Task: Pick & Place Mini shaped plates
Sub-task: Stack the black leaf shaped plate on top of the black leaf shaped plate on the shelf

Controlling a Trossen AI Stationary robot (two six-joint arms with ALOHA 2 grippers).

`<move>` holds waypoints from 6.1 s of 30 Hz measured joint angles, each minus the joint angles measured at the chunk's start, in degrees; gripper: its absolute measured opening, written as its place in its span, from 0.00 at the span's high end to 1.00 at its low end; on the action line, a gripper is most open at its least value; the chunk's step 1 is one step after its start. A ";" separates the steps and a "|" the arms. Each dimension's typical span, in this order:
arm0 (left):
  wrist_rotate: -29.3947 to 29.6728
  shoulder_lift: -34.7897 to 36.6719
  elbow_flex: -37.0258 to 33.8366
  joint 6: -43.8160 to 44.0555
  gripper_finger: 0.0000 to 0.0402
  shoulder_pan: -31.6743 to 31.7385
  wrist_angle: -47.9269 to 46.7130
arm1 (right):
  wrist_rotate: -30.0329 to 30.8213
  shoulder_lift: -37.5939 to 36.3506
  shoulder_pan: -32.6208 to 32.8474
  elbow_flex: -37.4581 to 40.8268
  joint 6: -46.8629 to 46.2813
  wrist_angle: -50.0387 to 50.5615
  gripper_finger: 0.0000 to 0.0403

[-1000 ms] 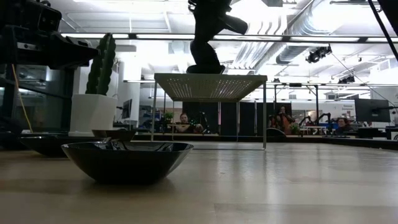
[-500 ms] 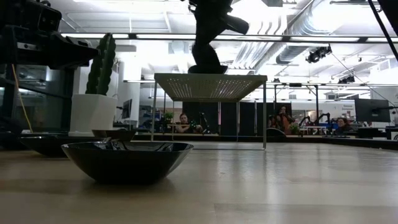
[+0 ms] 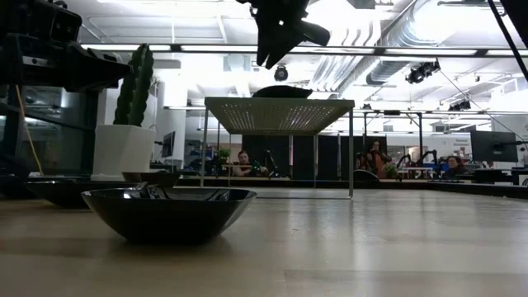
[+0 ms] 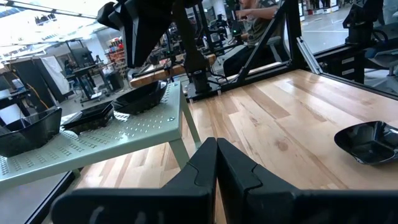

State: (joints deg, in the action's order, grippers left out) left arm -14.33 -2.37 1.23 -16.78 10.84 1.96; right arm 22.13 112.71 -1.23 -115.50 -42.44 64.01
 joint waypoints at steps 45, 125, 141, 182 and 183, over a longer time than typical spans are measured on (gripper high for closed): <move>0.00 0.02 0.00 0.00 0.99 0.00 0.00 | -9.59 -3.74 24.41 0.09 12.40 -2.57 0.94; -0.02 0.00 -0.01 0.01 0.99 0.00 0.00 | -13.13 24.48 30.98 0.09 18.75 -26.92 0.43; 0.00 0.02 0.00 -0.01 0.99 0.01 0.00 | -8.63 26.03 31.17 0.15 27.87 -25.35 0.49; 0.00 0.00 -0.02 -0.01 0.99 -0.01 0.00 | -8.84 27.36 31.12 0.07 25.72 -28.94 0.93; 0.00 0.00 -0.02 -0.02 0.99 -0.01 0.00 | -8.78 27.16 31.13 0.07 25.50 -28.91 0.94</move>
State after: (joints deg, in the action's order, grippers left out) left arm -14.33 -2.37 1.21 -16.80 10.83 1.96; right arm 13.35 139.86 29.89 -115.44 -16.94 35.10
